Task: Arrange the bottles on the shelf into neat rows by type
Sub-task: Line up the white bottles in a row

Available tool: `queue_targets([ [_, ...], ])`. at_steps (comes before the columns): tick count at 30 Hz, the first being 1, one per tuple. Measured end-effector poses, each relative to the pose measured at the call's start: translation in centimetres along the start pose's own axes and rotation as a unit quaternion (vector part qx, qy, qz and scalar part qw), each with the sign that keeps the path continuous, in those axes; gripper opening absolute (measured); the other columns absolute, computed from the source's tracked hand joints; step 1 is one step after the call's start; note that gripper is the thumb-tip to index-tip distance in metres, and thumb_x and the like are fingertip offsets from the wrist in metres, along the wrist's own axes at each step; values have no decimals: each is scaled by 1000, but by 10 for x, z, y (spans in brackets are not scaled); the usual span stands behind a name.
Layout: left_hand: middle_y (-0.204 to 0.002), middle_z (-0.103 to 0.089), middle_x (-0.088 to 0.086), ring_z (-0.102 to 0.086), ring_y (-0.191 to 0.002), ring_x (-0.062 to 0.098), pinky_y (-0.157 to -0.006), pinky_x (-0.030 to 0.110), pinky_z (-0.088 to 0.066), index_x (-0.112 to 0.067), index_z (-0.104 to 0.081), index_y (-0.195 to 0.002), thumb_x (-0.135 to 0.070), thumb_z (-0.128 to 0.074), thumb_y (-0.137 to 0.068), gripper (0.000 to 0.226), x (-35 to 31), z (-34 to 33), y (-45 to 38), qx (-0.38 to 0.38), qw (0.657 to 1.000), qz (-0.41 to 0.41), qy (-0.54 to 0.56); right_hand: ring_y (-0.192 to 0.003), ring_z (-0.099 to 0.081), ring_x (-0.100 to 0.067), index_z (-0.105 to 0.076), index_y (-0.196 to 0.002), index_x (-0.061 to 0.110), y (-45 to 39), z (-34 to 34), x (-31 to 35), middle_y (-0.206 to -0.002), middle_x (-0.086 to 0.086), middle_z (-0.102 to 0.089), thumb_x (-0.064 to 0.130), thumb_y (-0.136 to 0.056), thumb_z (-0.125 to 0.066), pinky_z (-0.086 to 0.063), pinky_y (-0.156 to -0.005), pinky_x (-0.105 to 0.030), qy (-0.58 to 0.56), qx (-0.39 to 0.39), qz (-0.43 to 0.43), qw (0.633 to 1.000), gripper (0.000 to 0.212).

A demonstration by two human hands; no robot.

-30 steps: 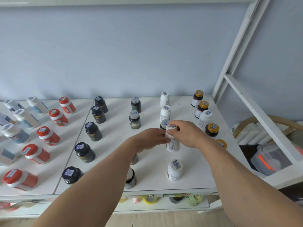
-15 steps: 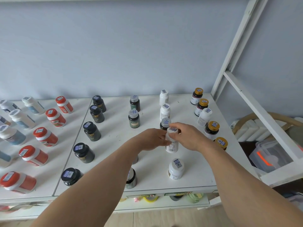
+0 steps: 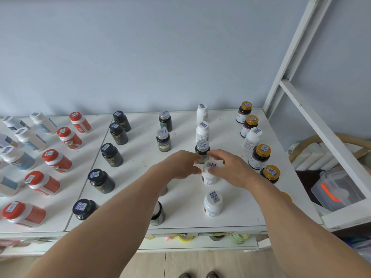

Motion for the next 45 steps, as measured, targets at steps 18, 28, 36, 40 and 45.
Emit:
queue_targets([
  [18, -144, -49, -5, -47, -130, 16, -105, 29, -38, -22, -35, -148, -43, -61, -91, 66, 38, 12, -44, 25, 993, 64, 94, -109, -56, -13, -48, -134, 34, -78, 15, 20, -127, 4, -59, 28, -88, -65, -43, -92, -28, 67, 28, -9, 997, 50],
  [28, -110, -66, 0, -59, -97, 18, -73, 26, -46, -29, -64, -120, -38, -59, -91, 30, 39, 33, -51, 30, 973, 26, 227, -99, -58, -13, -59, -120, 29, -83, 36, 46, -110, 6, -62, 38, -86, -61, -43, -81, -26, 46, -58, -22, 997, 34],
  [36, -110, -69, -4, -64, -104, 15, -86, 28, -49, -33, -66, -116, -38, -64, -89, 27, 38, 36, -45, 42, 951, 44, 302, -96, -55, -12, -61, -118, 27, -79, 40, 56, -110, 6, -60, 35, -89, -56, -38, -73, -24, 27, -66, -17, 997, 30],
  [40, -112, -68, -2, -63, -99, 15, -90, 31, -48, -29, -66, -117, -36, -63, -90, 27, 35, 41, -44, 33, 958, 37, 284, -102, -53, -11, -59, -122, 27, -77, 43, 56, -115, 8, -58, 36, -89, -57, -36, -82, -25, 20, -64, -12, 998, 35],
  [45, -125, -64, -5, -59, -111, 15, -95, 33, -48, -26, -59, -127, -40, -62, -90, 40, 31, 50, -37, 20, 990, 23, 137, -101, -59, -19, -61, -112, 21, -74, 41, 58, -111, 1, -63, 33, -88, -58, -47, -88, -35, 31, -51, 11, 998, 27],
])
Point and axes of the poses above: each hand's wrist, its own y-axis away from the middle knuckle, its own z-axis out of the back of the hand, x = y × z, the point moved 8 cm from there along -y, towards the middle knuckle
